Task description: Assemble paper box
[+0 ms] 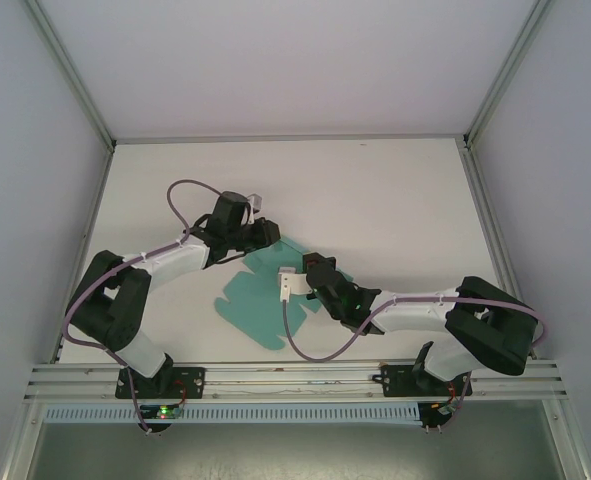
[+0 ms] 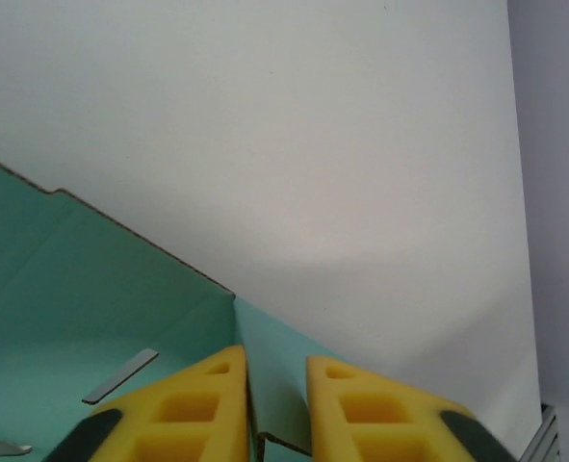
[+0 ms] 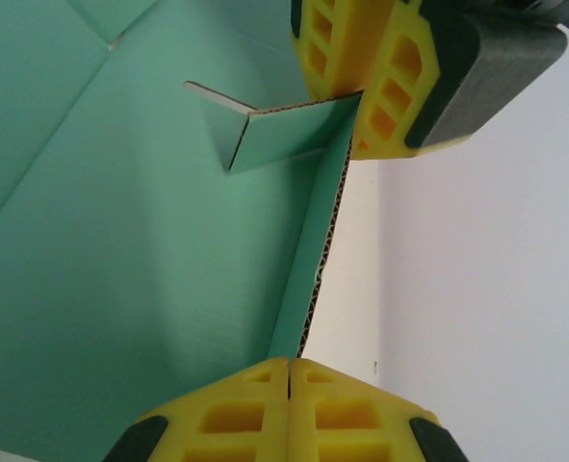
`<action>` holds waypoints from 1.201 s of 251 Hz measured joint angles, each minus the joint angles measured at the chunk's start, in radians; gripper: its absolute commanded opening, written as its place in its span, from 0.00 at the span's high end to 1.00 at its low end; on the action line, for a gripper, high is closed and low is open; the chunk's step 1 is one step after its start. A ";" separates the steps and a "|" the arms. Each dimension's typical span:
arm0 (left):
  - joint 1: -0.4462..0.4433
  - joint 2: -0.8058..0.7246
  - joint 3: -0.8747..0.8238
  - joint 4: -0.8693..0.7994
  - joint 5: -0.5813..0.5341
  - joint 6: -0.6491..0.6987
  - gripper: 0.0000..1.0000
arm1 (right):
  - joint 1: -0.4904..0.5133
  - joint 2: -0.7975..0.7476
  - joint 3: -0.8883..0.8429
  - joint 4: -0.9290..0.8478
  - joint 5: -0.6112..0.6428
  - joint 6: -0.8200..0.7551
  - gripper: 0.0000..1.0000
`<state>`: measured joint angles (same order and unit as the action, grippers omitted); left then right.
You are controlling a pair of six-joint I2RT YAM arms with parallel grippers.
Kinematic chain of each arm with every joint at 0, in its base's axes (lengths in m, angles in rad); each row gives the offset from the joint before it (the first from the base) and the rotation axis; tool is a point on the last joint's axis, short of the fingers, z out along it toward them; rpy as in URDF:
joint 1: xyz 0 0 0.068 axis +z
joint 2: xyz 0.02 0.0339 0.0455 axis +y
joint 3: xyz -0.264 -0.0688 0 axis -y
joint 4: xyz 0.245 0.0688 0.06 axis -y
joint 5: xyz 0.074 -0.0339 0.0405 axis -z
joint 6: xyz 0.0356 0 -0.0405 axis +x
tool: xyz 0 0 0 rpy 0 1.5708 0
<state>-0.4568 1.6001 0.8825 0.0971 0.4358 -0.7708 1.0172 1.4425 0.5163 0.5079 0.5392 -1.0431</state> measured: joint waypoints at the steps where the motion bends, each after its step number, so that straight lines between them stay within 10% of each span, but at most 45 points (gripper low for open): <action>1: 0.000 0.000 0.000 0.001 0.000 0.000 0.86 | 0.000 0.000 0.000 0.000 0.000 0.000 1.00; 216: -0.021 -0.119 -0.008 -0.091 -0.113 0.105 0.95 | -0.059 -0.015 0.079 -0.114 0.002 0.080 0.61; 280: -0.026 -0.119 -0.008 -0.090 -0.108 0.113 0.94 | -0.090 -0.005 0.080 -0.165 0.011 0.126 0.91; 301: -0.026 -0.119 -0.008 -0.093 -0.108 0.118 0.78 | -0.090 -0.005 0.080 -0.161 0.013 0.131 1.00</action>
<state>-0.4824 1.4811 0.8742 0.0036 0.3275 -0.6525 0.9268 1.4376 0.5961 0.3470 0.5522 -0.9119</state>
